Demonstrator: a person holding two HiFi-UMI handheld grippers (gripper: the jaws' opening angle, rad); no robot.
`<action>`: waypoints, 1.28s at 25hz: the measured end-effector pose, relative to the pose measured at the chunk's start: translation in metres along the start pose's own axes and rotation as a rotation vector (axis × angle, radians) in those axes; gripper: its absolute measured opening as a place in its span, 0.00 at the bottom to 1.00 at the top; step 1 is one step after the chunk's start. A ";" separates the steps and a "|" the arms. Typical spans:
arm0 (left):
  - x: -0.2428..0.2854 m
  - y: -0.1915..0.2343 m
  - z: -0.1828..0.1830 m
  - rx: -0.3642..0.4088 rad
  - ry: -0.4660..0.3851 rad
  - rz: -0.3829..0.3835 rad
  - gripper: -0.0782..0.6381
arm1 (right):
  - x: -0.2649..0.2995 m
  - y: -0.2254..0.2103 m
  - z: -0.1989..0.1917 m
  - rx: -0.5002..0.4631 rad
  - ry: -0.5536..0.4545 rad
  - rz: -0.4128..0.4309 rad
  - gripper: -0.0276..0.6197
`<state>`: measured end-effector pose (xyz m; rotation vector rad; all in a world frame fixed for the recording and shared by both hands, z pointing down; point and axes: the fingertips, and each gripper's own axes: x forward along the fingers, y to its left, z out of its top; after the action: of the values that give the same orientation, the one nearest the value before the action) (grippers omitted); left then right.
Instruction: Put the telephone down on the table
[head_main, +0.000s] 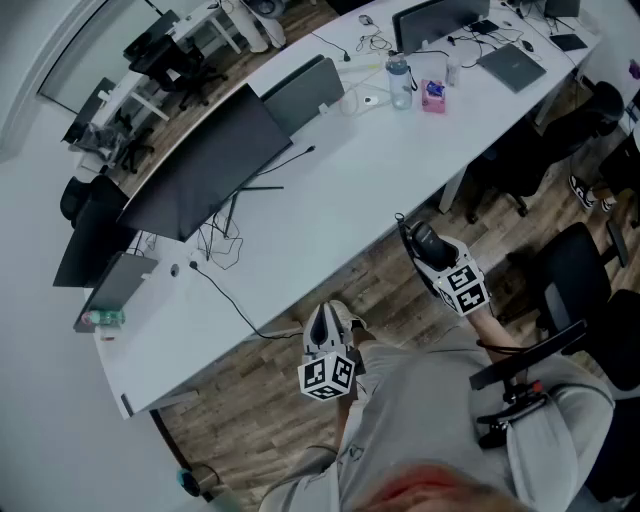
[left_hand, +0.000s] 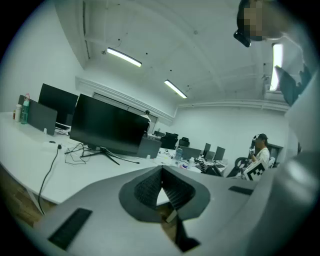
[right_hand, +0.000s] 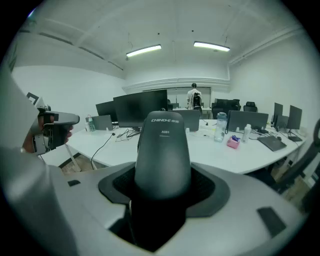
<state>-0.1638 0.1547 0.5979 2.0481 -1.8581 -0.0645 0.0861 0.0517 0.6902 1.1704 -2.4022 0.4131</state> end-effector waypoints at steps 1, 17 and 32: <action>-0.013 -0.039 -0.014 -0.013 0.026 -0.039 0.12 | -0.037 -0.007 -0.016 0.010 0.010 -0.018 0.48; -0.129 -0.286 -0.028 0.173 -0.044 -0.331 0.12 | -0.285 -0.031 -0.030 0.109 -0.189 -0.105 0.48; -0.170 -0.261 -0.028 0.186 -0.071 -0.085 0.12 | -0.276 -0.021 -0.027 0.134 -0.232 0.043 0.48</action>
<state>0.0706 0.3417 0.5094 2.2771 -1.8809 0.0141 0.2606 0.2351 0.5762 1.2891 -2.6371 0.4815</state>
